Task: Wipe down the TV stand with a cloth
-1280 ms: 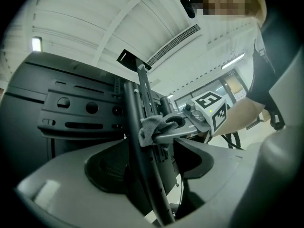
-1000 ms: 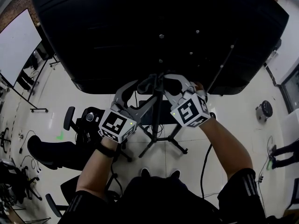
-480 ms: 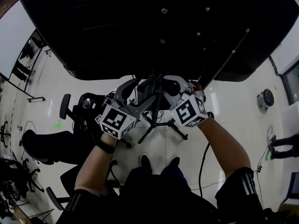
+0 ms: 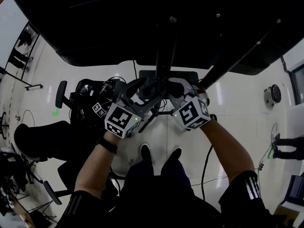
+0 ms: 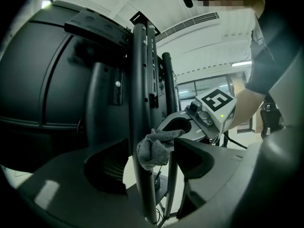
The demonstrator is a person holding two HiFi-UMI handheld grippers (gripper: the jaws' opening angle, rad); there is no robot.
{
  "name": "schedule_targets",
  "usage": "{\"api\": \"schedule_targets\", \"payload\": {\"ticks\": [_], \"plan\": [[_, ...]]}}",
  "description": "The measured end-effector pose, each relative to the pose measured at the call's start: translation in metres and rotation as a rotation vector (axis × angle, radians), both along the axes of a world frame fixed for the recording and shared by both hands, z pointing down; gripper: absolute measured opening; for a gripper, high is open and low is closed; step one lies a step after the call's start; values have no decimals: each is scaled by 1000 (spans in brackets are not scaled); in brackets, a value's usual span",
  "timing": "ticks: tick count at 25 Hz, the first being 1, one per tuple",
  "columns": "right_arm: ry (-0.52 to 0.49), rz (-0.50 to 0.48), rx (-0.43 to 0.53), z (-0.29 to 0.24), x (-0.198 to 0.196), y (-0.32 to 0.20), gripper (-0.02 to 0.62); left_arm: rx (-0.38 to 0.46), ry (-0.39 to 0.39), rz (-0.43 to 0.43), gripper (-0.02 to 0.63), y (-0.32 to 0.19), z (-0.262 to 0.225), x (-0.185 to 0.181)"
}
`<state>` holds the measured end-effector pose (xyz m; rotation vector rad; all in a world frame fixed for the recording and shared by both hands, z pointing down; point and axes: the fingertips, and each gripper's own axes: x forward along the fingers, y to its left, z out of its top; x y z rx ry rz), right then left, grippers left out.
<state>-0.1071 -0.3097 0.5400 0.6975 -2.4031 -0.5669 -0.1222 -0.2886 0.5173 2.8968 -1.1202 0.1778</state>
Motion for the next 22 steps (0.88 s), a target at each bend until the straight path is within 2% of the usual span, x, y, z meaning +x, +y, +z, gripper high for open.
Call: {"api": "schedule_targets", "payload": {"ticks": [13, 16, 22], "plan": [[15, -16, -159, 124, 3, -1, 37, -154, -24, -36, 330, -4, 132, 4], [12, -10, -202, 157, 5, 0, 37, -178, -53, -61, 331, -8, 167, 2], [29, -33, -238, 224, 4, 0, 37, -223, -76, -97, 333, -10, 232, 3]]}}
